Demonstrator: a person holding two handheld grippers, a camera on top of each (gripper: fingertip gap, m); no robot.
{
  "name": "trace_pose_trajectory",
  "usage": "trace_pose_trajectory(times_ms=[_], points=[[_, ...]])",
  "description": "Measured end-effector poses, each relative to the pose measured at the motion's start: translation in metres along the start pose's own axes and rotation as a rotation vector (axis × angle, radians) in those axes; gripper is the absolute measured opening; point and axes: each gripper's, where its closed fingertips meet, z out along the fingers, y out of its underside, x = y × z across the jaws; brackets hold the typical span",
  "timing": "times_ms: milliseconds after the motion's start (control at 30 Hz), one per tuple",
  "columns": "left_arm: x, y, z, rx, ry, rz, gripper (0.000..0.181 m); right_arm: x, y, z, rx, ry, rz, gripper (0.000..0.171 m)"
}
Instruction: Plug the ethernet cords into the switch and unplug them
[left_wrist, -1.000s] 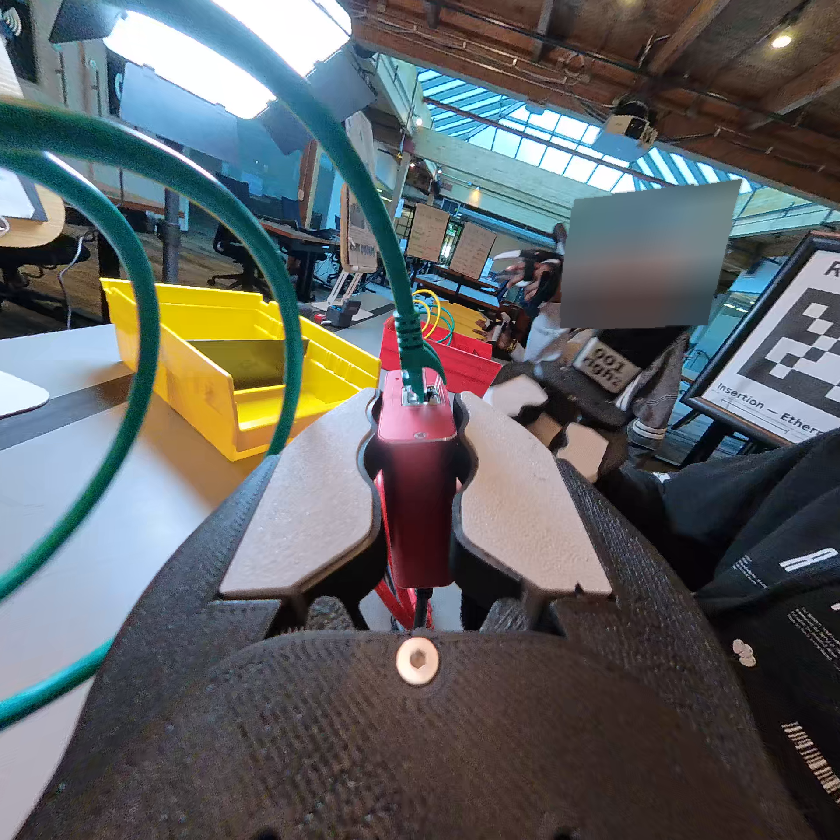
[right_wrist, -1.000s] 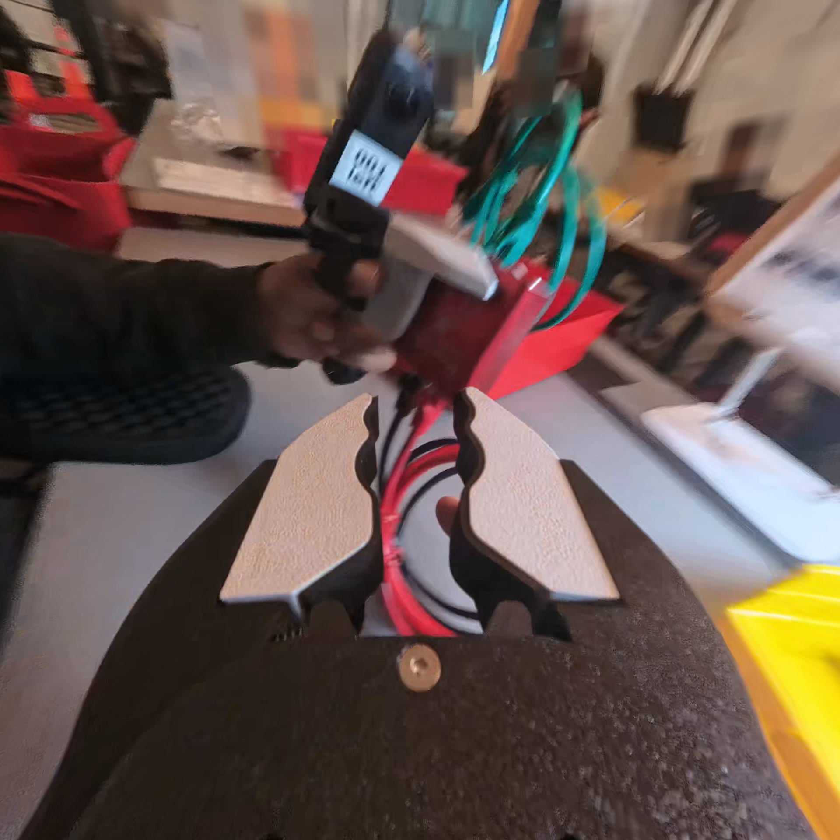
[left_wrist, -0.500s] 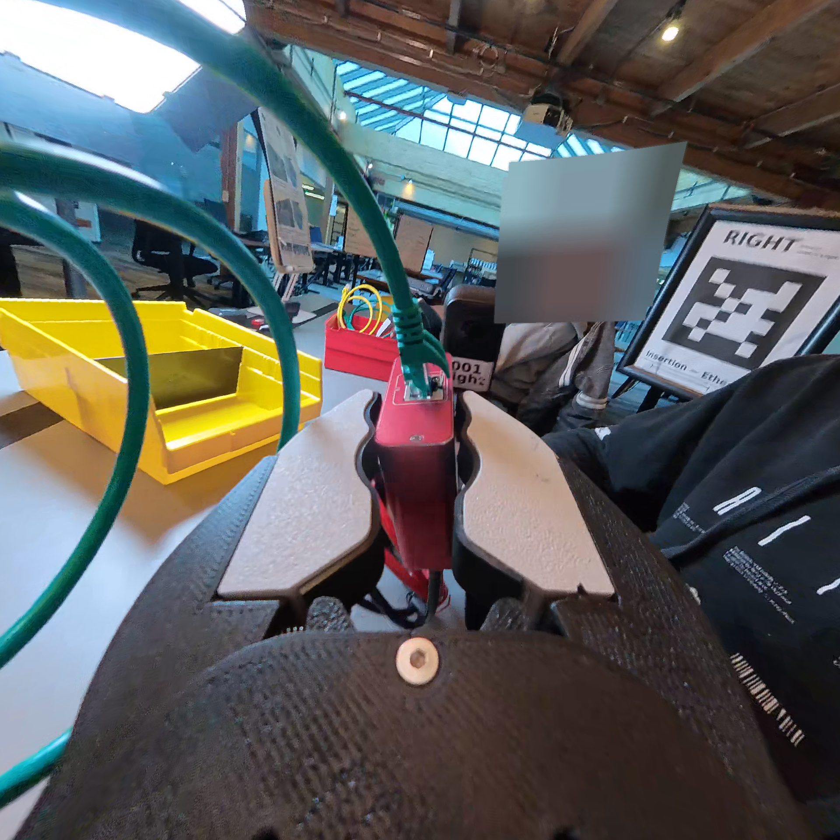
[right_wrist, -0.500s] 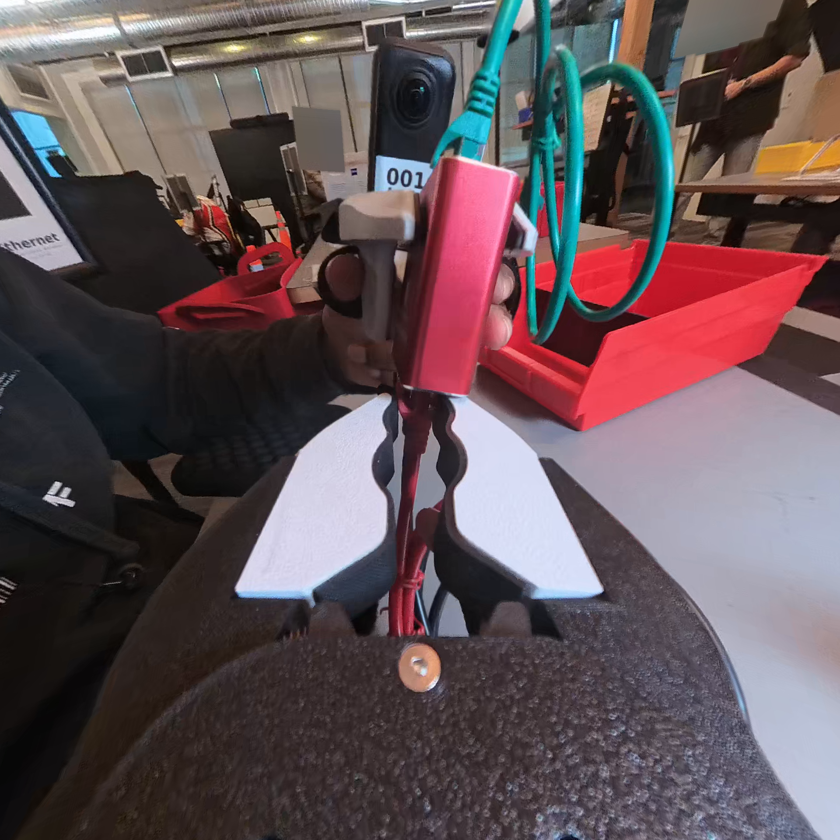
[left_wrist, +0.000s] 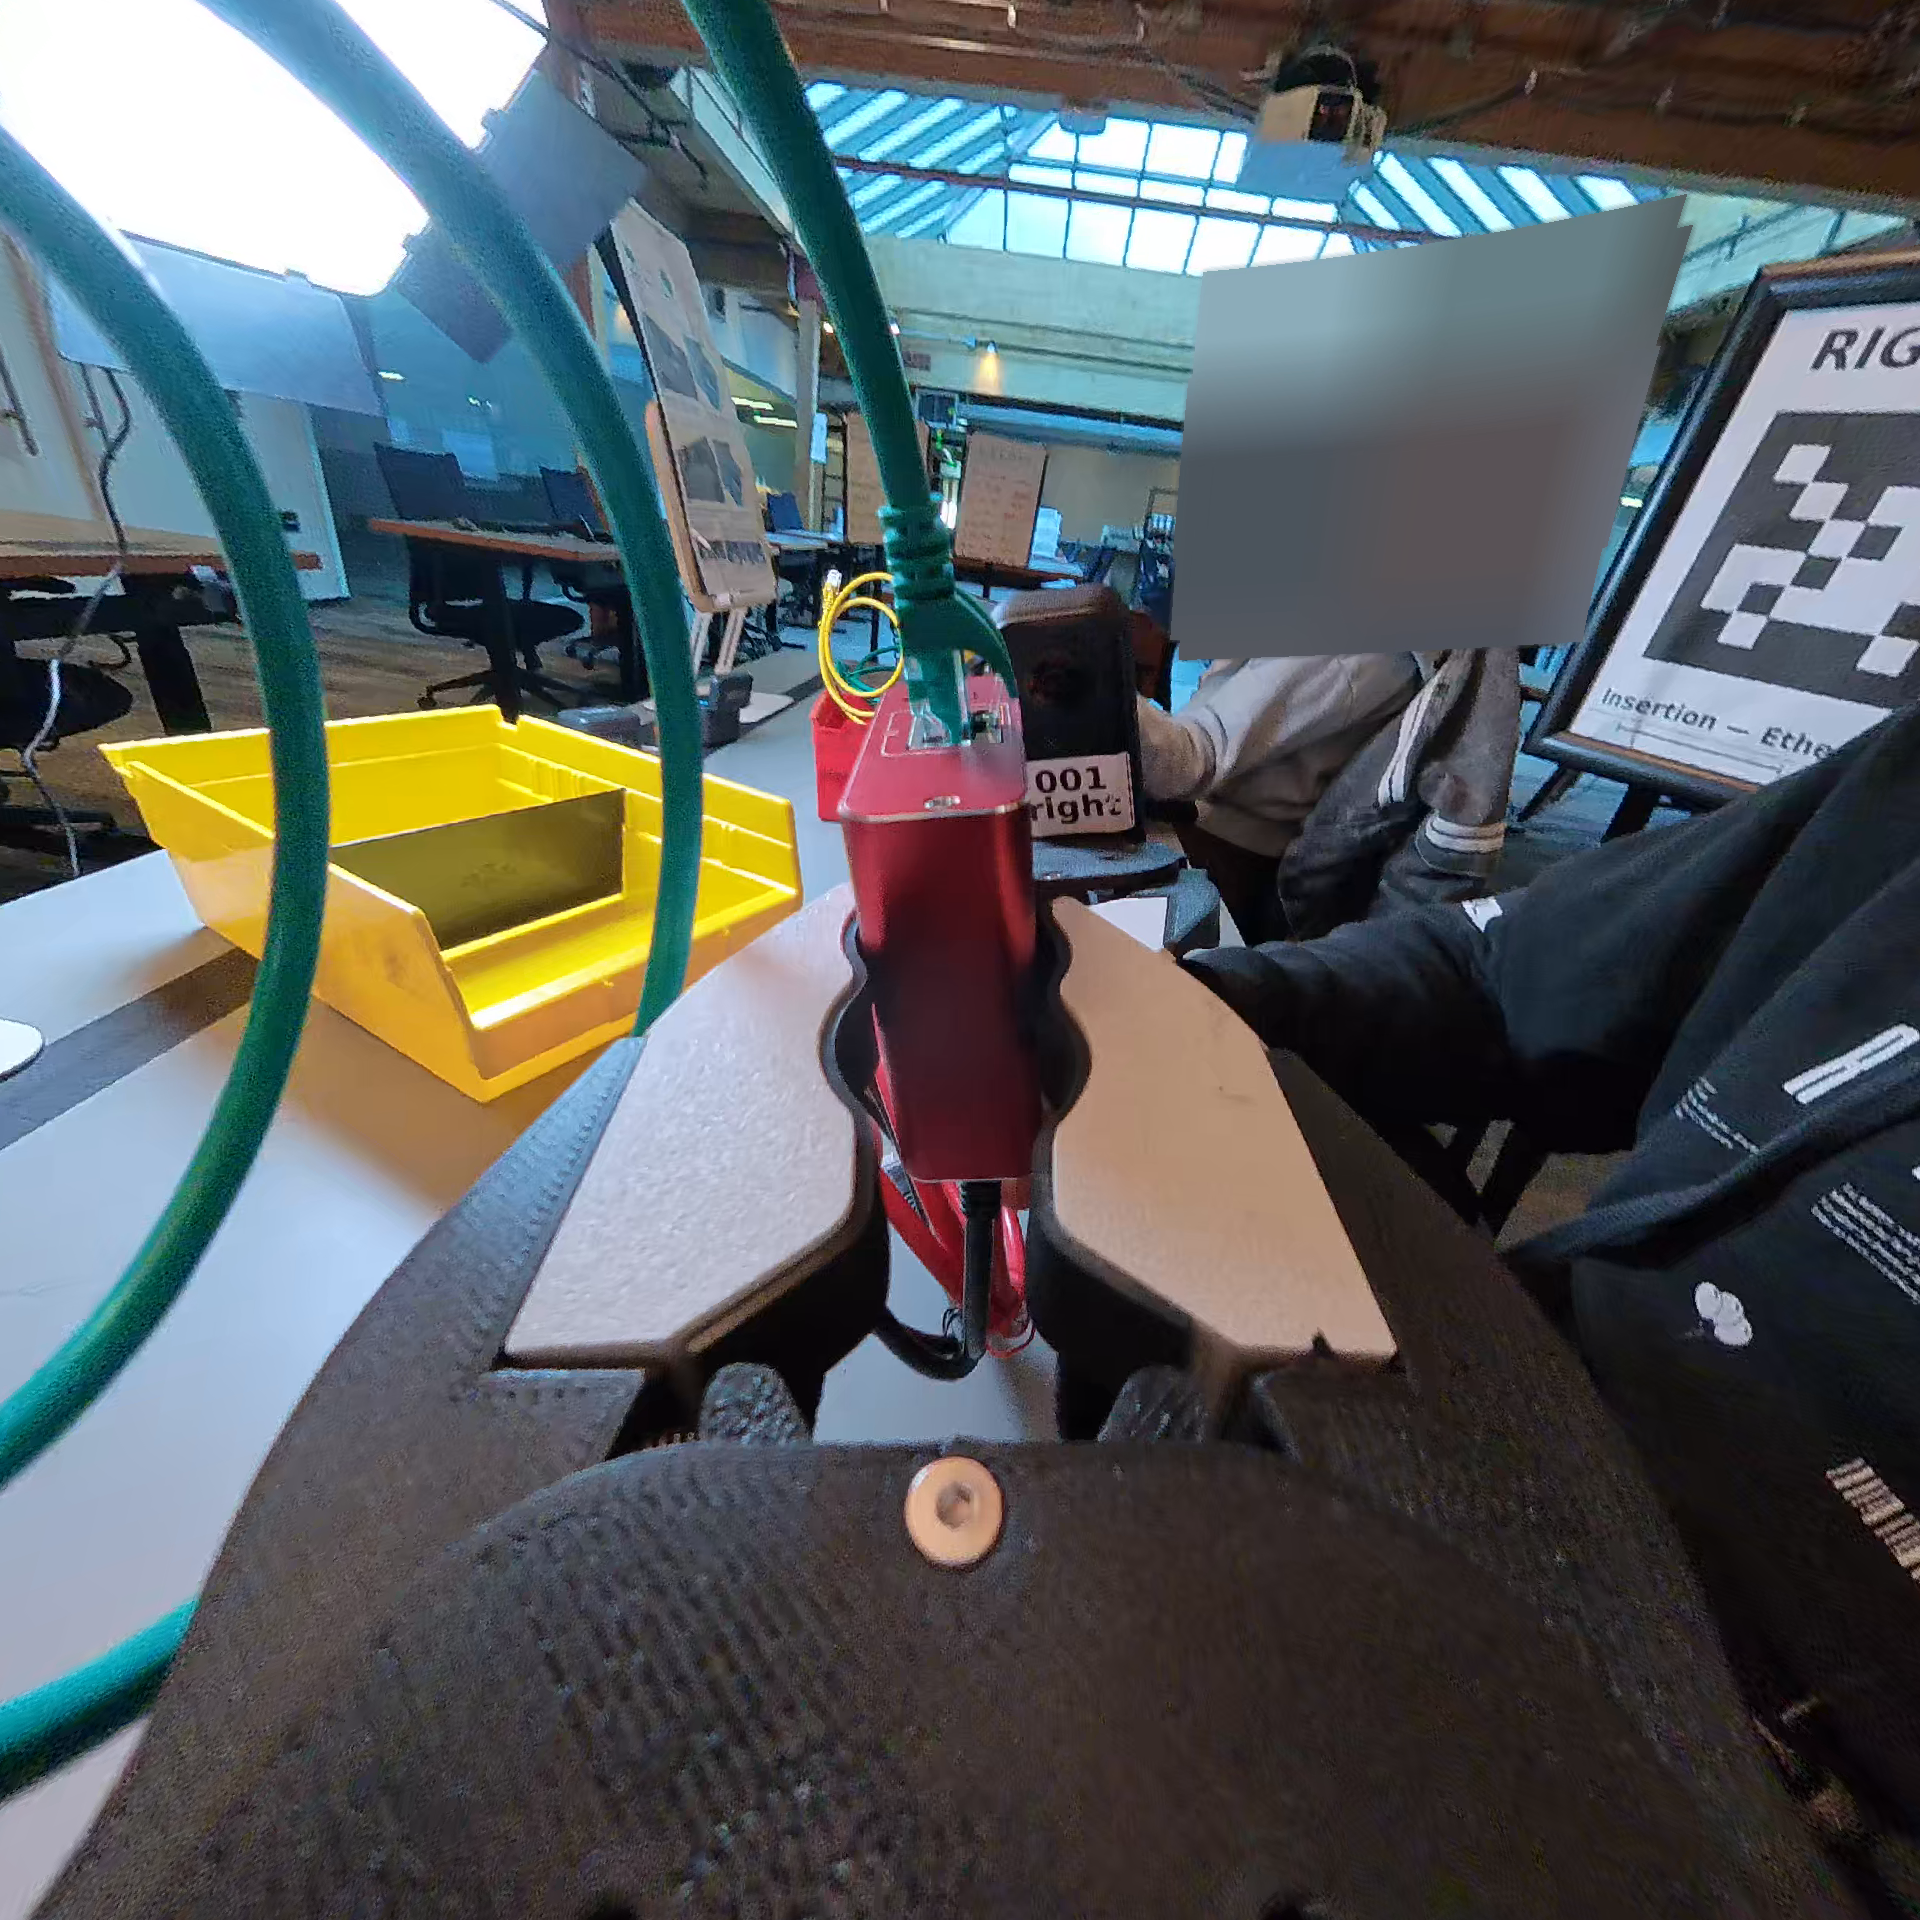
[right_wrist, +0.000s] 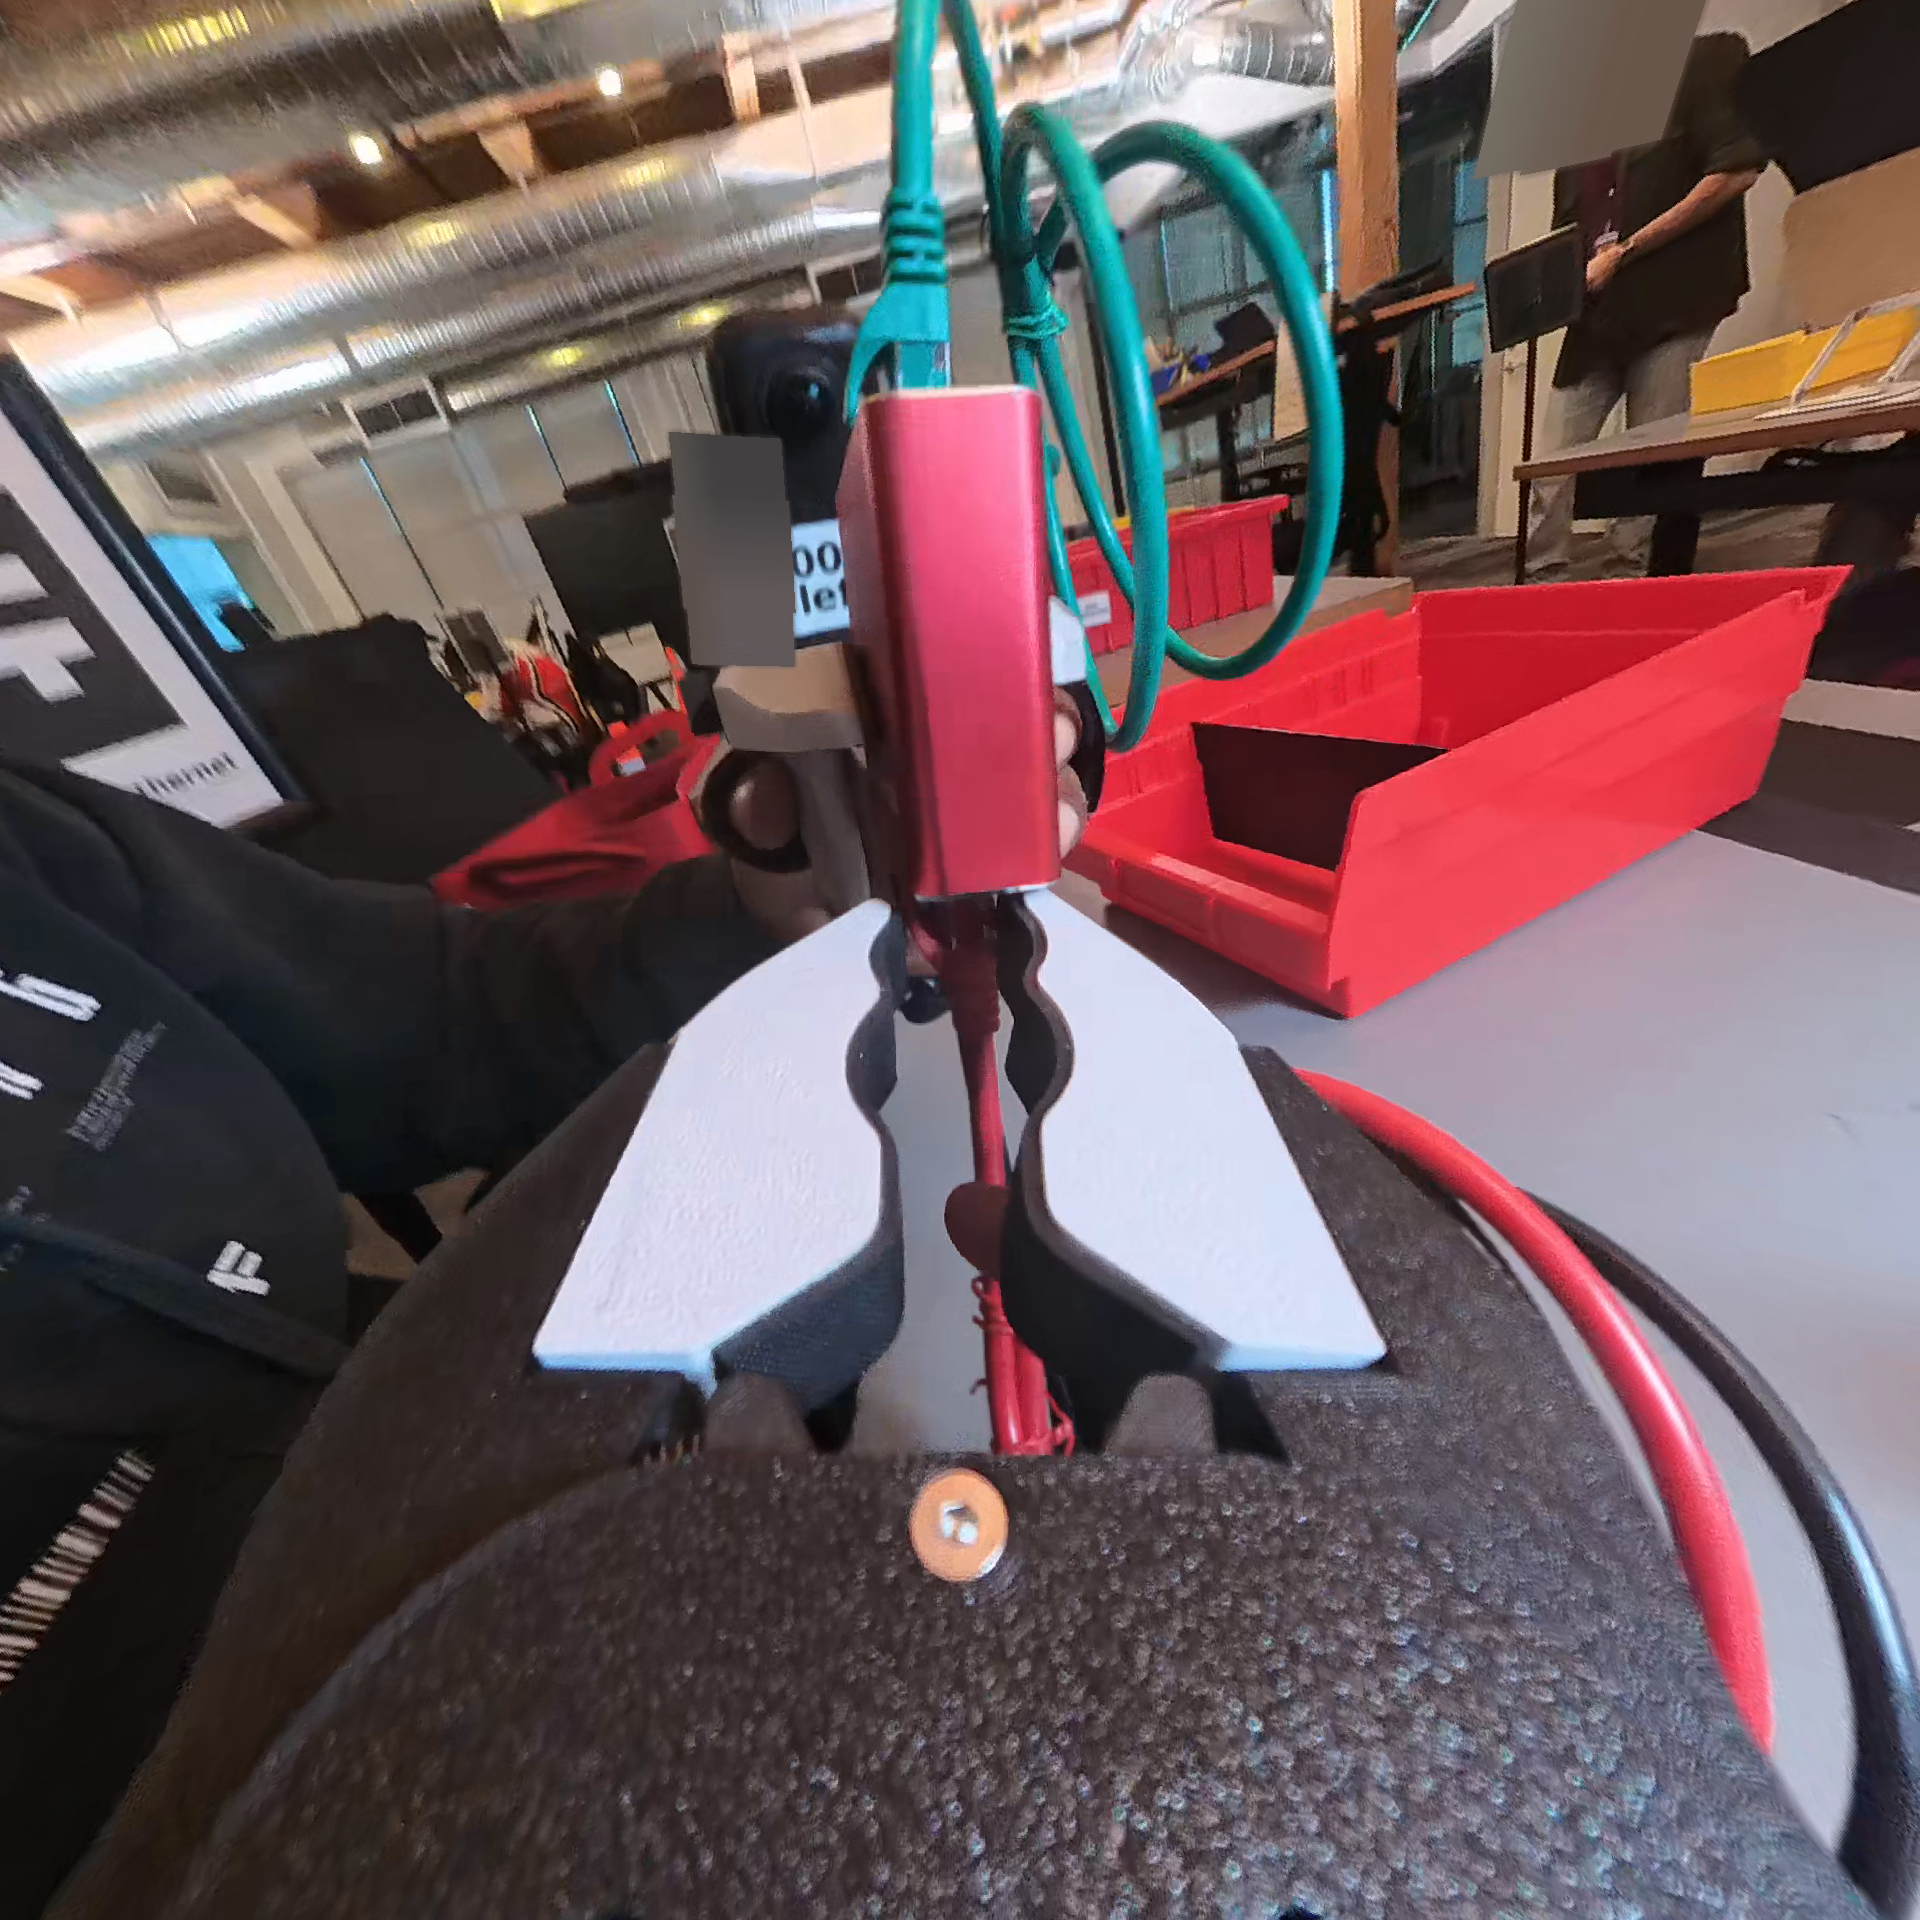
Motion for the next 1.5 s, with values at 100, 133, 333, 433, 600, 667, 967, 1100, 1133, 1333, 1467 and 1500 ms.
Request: trace_pose_trajectory(times_ms=[100, 133, 333, 433, 600, 667, 967, 1100, 1133, 1333, 1467, 1500], points=[[-0.001, -0.001, 0.001, 0.029, -0.003, -0.029, 0.027, 0.0, -0.002, -0.001, 0.01, 0.006, 0.013, 0.016], [0.001, -0.003, 0.001, 0.039, 0.002, -0.029, 0.027, -0.001, -0.003, -0.001, 0.017, 0.008, 0.002, 0.016], [0.006, -0.003, 0.0, -0.001, 0.036, -0.055, 0.038, -0.001, -0.002, -0.002, -0.038, 0.051, -0.058, 0.015], [0.002, 0.0, -0.001, -0.013, 0.009, -0.036, 0.027, 0.002, 0.001, -0.001, -0.072, 0.094, -0.074, 0.014], [0.002, -0.003, -0.001, 0.027, -0.015, 0.013, 0.027, 0.006, -0.002, 0.0, -0.043, 0.127, 0.002, 0.014], [0.001, -0.004, -0.001, 0.038, -0.031, 0.032, 0.028, 0.008, -0.003, 0.0, -0.039, 0.128, 0.012, 0.014], [0.029, -0.059, -0.017, 0.166, -0.017, 0.181, 0.027, 0.035, 0.024, -0.01, -0.116, 0.211, 0.134, 0.013], [-0.005, -0.055, -0.042, 0.073, -0.184, 0.177, 0.027, -0.032, -0.02, 0.007, -0.109, 0.016, -0.117, 0.014], [-0.016, -0.052, -0.048, 0.08, -0.216, 0.149, 0.027, -0.037, -0.032, 0.005, -0.103, 0.014, -0.163, 0.014], [-0.047, -0.029, -0.054, 0.03, -0.301, 0.096, 0.027, -0.016, -0.13, -0.056, -0.034, 0.084, -0.165, 0.013], [-0.055, -0.015, -0.049, 0.024, -0.296, 0.013, 0.027, 0.042, -0.172, -0.085, -0.107, 0.268, -0.211, 0.014], [-0.054, -0.013, -0.048, 0.025, -0.289, 0.006, 0.027, 0.063, -0.175, -0.091, -0.143, 0.322, -0.208, 0.014]])
